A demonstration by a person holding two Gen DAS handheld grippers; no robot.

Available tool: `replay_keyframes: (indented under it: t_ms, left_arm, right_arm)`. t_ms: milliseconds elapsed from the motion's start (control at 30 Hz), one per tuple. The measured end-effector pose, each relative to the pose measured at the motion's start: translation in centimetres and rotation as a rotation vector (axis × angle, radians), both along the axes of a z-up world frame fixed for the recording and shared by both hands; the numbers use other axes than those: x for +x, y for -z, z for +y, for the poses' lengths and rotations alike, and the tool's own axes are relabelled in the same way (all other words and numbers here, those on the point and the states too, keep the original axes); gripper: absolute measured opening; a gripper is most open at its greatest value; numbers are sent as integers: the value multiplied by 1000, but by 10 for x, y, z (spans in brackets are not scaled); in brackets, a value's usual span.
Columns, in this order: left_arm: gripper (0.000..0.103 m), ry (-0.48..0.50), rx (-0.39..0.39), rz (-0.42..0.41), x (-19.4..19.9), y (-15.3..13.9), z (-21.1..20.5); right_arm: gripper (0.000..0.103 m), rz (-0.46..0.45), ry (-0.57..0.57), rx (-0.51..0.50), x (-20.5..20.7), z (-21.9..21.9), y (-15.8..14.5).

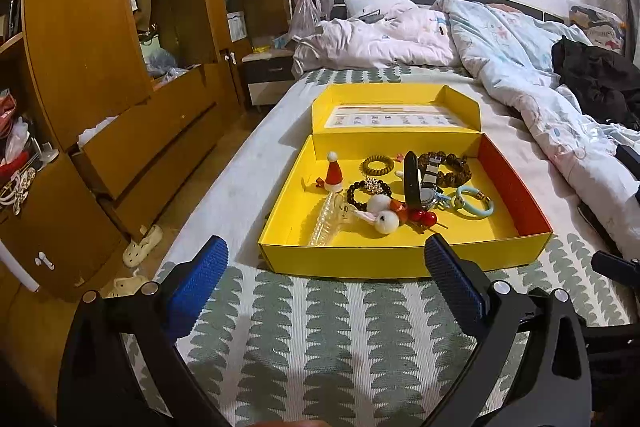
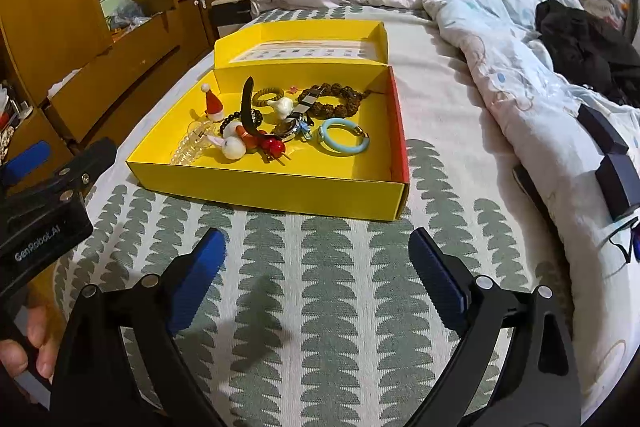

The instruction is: Organize jewelry

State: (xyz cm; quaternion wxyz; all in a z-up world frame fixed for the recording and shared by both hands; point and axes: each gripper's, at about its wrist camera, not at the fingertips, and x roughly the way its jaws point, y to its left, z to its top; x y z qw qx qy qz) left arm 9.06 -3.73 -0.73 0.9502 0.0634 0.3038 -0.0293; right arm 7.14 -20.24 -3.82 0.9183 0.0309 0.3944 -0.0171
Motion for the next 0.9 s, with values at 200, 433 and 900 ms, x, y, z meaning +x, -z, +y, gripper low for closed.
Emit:
replay_keyframes:
  t_ms: [200, 433, 900]
  left_arm:
    - [97, 16, 3, 5, -2, 0, -4]
    - [97, 10, 7, -4, -2, 0, -6]
    - [97, 4, 4, -2, -4, 2, -10]
  right_arm:
    - [96, -13, -34, -21, 3, 11, 2]
    - [96, -34, -13, -35, 4, 12, 1]
    - [99, -87, 51, -86, 1, 11, -2]
